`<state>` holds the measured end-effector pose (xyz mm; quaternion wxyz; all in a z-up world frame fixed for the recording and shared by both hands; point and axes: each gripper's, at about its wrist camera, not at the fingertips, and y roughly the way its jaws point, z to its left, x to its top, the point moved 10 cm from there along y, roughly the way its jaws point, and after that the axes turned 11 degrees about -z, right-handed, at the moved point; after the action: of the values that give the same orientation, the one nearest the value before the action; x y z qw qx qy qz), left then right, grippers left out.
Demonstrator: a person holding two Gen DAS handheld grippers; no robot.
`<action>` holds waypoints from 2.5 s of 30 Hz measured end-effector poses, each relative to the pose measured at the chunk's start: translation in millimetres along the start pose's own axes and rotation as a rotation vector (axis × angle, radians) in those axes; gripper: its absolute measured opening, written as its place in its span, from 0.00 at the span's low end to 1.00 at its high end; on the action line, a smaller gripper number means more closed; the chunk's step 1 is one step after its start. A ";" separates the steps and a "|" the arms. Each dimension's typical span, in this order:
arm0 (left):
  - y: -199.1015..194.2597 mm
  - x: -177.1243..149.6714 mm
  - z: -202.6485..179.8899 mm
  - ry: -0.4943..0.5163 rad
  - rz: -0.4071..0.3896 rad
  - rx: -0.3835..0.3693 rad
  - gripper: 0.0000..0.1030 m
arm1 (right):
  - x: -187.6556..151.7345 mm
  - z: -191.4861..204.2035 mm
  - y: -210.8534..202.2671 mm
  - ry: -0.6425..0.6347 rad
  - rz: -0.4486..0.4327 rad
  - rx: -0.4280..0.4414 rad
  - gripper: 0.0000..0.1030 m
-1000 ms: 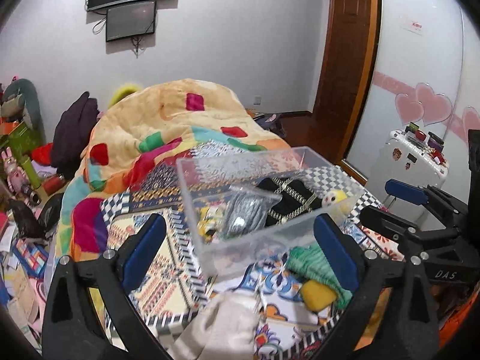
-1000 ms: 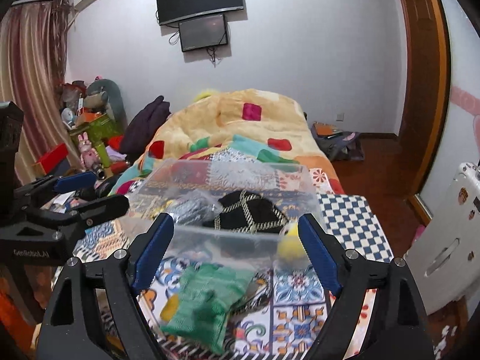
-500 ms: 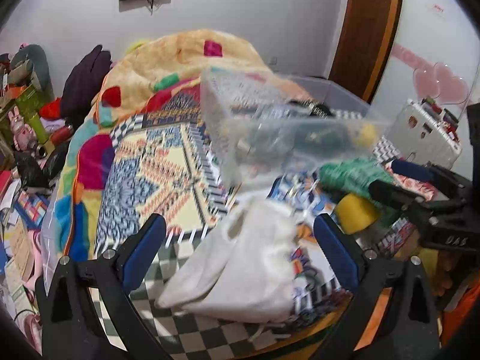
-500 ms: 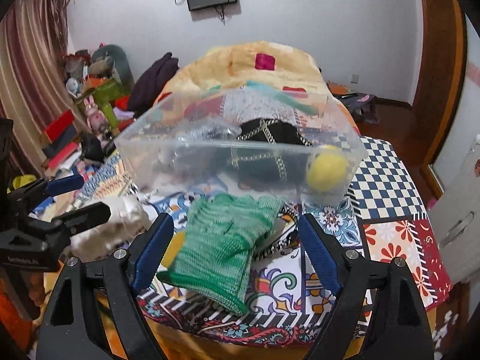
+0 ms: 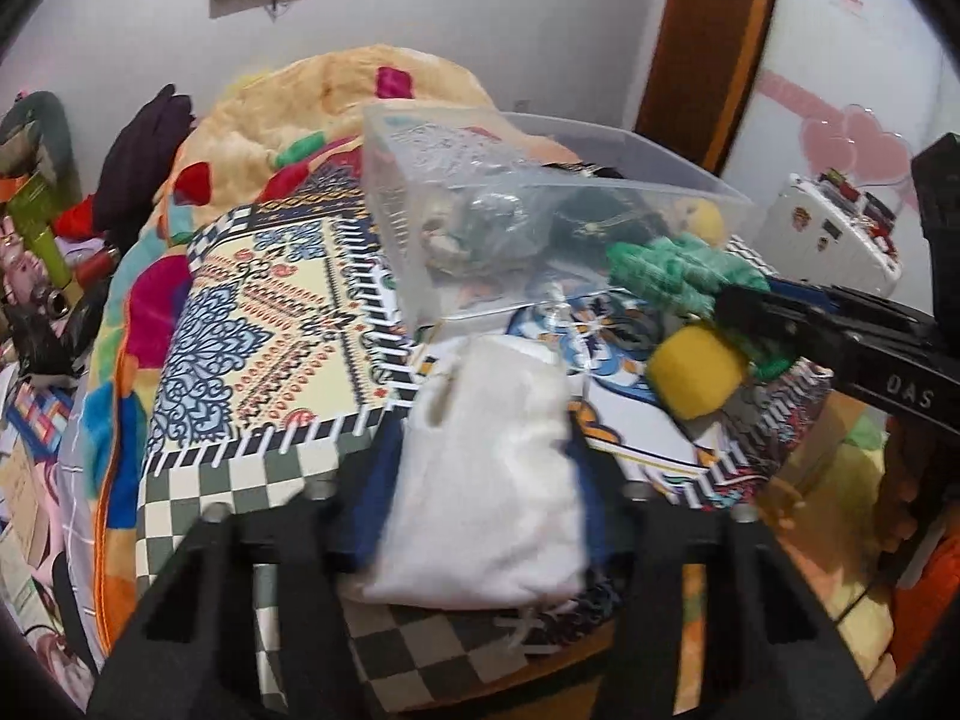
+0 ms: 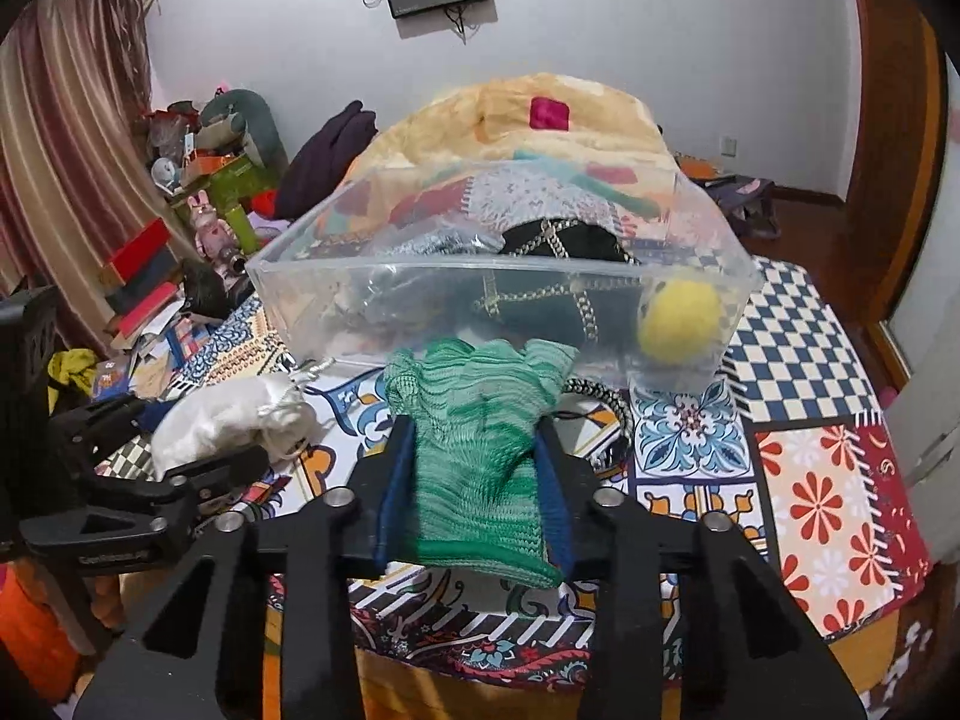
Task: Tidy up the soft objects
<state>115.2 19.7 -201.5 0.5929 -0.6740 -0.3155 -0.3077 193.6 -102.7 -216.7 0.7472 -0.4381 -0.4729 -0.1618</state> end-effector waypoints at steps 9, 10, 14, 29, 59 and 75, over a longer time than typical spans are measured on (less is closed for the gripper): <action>-33.1 43.4 -9.5 0.035 -0.135 -0.016 0.29 | 31.6 10.4 -28.1 -0.026 -0.116 0.004 0.30; -36.8 50.4 -10.1 0.039 -0.154 -0.014 0.29 | 37.3 11.0 -30.5 -0.030 -0.129 0.003 0.30; -49.2 83.5 -11.7 0.042 -0.243 -0.010 0.29 | 55.2 15.1 -38.1 -0.042 -0.179 0.000 0.30; -12.8 127.7 -5.6 -0.020 -0.242 -0.049 0.30 | 100.5 -0.4 -6.7 -0.022 -0.251 -0.064 0.30; 15.5 32.8 -16.6 -0.027 -0.022 -0.115 0.16 | 85.4 -34.7 -1.9 0.045 -0.189 -0.112 0.30; 8.3 140.2 9.4 -0.040 -0.222 -0.013 0.16 | 92.6 -21.0 47.5 -0.025 -0.105 -0.082 0.30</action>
<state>207.9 36.6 -96.9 0.5443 -0.6447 -0.3981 -0.3601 283.0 -76.8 -165.5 0.7132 -0.4450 -0.4972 -0.2145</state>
